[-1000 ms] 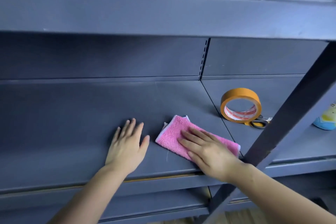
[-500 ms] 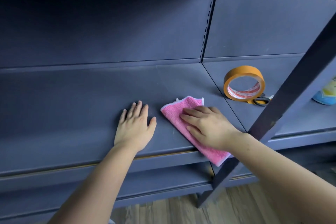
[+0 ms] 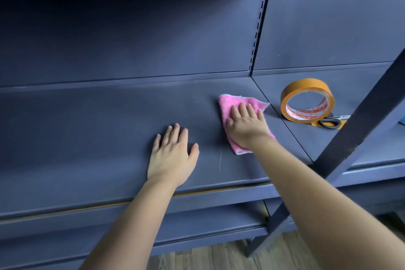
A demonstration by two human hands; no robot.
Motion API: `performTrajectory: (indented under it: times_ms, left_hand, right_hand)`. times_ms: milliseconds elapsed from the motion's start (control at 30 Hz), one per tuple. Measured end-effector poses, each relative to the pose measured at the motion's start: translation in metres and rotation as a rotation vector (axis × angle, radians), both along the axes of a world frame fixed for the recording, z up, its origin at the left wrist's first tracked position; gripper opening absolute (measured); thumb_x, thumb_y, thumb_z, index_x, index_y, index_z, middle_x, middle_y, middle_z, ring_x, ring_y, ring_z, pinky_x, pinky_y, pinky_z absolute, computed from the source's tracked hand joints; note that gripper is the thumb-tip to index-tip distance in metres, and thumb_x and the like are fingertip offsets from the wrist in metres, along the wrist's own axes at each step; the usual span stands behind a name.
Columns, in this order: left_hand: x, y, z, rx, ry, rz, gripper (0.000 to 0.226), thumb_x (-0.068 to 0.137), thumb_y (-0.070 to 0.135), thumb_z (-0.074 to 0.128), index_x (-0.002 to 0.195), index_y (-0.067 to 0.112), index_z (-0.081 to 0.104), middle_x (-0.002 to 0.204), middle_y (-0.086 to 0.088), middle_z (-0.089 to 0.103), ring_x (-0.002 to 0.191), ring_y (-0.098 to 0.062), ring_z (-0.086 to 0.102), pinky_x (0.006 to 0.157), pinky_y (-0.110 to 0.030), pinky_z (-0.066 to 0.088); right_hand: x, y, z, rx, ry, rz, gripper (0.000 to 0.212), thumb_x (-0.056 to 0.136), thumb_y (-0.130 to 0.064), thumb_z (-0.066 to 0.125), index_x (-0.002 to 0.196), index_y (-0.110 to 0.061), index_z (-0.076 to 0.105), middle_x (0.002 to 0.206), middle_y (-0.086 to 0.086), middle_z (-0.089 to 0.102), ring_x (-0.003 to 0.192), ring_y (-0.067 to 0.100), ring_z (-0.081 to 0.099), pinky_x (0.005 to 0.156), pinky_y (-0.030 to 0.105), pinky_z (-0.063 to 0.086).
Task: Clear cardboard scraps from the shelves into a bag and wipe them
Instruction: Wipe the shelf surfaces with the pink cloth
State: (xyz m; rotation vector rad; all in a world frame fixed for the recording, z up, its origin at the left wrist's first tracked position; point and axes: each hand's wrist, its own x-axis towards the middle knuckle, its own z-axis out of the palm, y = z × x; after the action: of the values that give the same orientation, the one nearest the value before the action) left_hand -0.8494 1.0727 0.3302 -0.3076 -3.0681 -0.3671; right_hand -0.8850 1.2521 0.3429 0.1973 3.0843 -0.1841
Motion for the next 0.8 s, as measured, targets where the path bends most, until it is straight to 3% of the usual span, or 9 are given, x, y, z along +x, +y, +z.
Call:
performTrajectory:
  times_ms: [200,367,600,800]
  left_hand:
    - [-0.002,-0.001,0.000,0.001,-0.001,-0.002,0.056,0.097,0.041,0.026,0.148,0.019,0.018,0.159,0.000,0.008,0.147,-0.013,0.005,0.118,-0.034,0.003]
    - [0.000,-0.001,0.000,0.016,0.000,-0.002,0.055,0.097,0.042,0.025,0.148,0.020,0.018,0.159,0.000,0.009,0.147,-0.013,0.004,0.118,-0.034,0.002]
    - [0.001,-0.001,0.001,0.006,0.000,-0.004,0.056,0.098,0.041,0.022,0.149,0.019,0.016,0.159,0.000,0.006,0.147,-0.013,0.003,0.118,-0.034,0.002]
    - [0.000,-0.001,0.001,0.004,0.012,0.002,0.055,0.097,0.042,0.024,0.148,0.020,0.017,0.159,0.001,0.006,0.147,-0.011,0.003,0.118,-0.033,0.001]
  right_hand:
    - [0.041,-0.031,-0.012,-0.059,0.068,0.165,0.054,0.099,-0.035,0.019,0.149,-0.017,0.010,0.159,0.006,0.003,0.146,0.021,-0.002,0.116,0.038,-0.005]
    - [0.072,0.013,-0.012,-0.003,0.051,0.037,0.053,0.099,-0.037,0.019,0.149,-0.024,0.010,0.159,-0.001,0.002,0.146,0.016,-0.002,0.116,0.038,0.001]
    - [0.031,0.014,-0.004,-0.005,0.012,-0.031,0.052,0.099,-0.033,0.017,0.149,-0.020,0.008,0.159,0.003,0.002,0.146,0.023,0.000,0.116,0.045,0.006]
    - [0.050,0.002,-0.015,-0.008,0.086,0.192,0.052,0.099,-0.038,0.020,0.149,-0.026,0.012,0.159,-0.003,0.004,0.146,0.015,-0.001,0.116,0.035,-0.001]
